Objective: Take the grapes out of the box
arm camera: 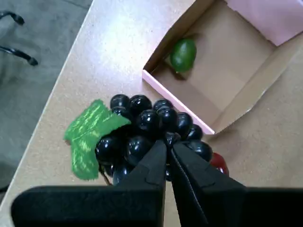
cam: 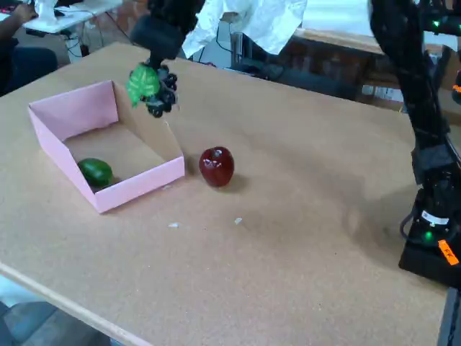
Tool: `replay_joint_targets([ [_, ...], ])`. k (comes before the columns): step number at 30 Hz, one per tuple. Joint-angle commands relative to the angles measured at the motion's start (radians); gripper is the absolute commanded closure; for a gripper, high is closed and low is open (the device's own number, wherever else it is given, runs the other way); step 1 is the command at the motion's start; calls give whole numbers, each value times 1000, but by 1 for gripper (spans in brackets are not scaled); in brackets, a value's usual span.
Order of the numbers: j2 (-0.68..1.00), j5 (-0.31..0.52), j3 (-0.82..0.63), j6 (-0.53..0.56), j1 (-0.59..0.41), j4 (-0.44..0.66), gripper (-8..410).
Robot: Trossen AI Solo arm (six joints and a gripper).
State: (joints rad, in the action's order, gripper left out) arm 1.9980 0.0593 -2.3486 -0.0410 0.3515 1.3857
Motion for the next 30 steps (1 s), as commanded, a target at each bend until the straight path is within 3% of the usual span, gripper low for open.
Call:
replay_joint_targets([
  [1, -43, 5, 3, 24, 10, 19, 403],
  [10, -82, 44, 93, 40, 76, -23, 403],
  [15, -167, 74, 314, 41, 96, -172, 403],
  [22, -426, 80, 695, 102, 96, -428, 403],
  [30, -546, 27, 886, 182, 126, -479, 403],
])
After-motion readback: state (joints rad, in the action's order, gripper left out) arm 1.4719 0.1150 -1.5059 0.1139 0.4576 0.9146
